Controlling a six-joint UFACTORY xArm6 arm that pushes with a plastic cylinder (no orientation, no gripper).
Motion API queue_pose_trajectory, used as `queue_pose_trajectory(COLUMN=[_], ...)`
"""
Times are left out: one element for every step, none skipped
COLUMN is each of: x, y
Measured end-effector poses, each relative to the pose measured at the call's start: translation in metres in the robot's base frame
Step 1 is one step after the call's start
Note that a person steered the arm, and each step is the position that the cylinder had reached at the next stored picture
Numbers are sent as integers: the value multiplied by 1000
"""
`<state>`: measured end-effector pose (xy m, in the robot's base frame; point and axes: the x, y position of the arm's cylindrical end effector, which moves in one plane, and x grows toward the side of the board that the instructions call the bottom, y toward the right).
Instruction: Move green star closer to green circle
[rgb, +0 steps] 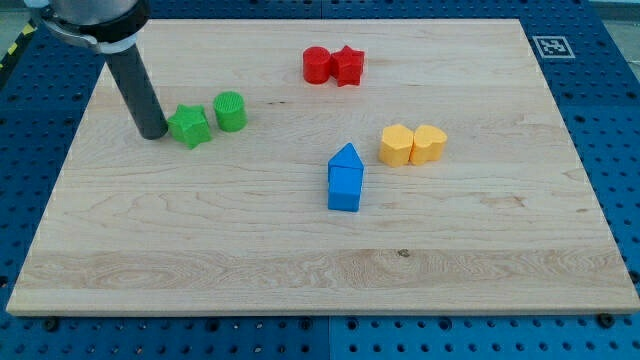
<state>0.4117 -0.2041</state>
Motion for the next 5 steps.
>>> queue_pose_trajectory(x=[0, 0, 3, 7, 7], y=[2, 10, 13, 29, 34])
